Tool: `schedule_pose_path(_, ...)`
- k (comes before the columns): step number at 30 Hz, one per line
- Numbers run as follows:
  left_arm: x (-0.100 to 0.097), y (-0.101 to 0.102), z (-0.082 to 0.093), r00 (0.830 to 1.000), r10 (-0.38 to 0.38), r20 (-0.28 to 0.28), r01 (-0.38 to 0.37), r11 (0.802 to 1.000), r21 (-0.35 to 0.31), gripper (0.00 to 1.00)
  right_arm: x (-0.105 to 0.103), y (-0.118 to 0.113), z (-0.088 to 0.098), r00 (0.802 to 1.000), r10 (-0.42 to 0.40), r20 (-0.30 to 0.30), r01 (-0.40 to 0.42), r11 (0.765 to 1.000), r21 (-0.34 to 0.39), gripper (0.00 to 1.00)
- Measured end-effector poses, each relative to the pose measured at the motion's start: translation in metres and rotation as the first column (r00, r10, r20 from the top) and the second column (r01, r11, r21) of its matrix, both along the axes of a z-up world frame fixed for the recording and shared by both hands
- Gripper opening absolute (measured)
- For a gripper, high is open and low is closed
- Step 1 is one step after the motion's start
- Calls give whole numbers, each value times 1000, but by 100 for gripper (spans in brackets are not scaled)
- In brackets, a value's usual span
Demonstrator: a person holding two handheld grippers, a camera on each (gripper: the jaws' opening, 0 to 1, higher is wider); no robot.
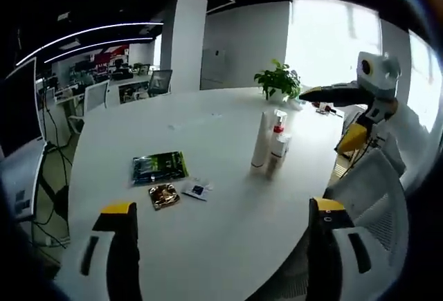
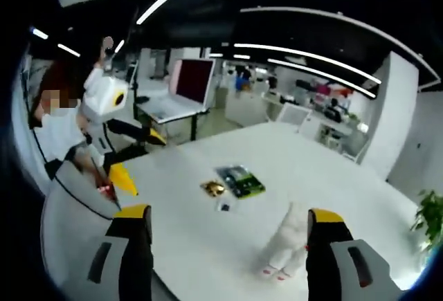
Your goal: Arrange the skincare products in the storage area until every visible bottle or jar stands upright without overlapping.
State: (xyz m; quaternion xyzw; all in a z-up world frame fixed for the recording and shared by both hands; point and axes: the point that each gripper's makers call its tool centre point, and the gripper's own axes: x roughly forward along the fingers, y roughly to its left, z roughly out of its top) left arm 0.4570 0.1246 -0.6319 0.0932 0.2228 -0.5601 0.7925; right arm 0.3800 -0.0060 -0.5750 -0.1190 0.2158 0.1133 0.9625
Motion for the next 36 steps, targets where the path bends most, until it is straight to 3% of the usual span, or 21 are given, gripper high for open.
schedule_pose_path(8, 1, 8, -2, 1000, 19, -10, -19, 1000, -13, 99, 25, 19, -29, 991, 105, -82, -107, 994, -21, 91)
schedule_pose_path(12, 0, 12, -5, 999, 29, -21, -29, 999, -18, 99, 38, 30, -43, 978, 175, -112, -178, 984, -19, 85)
schedule_pose_path(15, -1, 15, -6, 999, 30, -28, -30, 999, -19, 99, 50, 31, -52, 975, 178, -129, -184, 982, -32, 78)
schedule_pose_path(20, 1, 19, -7, 998, 42, -39, -43, 999, -29, 99, 74, 33, -64, 973, 178, -146, -179, 984, 6, 82)
schedule_pose_path(30, 10, 28, -11, 996, 60, -60, -62, 998, -29, 99, 111, 27, -99, 961, 170, -216, -188, 980, -66, 76)
schedule_pose_path(32, 12, 30, -12, 996, 67, -63, -69, 997, -26, 99, 117, 31, -104, 956, 183, -231, -191, 982, -11, 84)
schedule_pose_path(36, 17, 32, -15, 994, 76, -78, -78, 997, -23, 99, 133, 26, -112, 954, 168, -249, -176, 984, -9, 89)
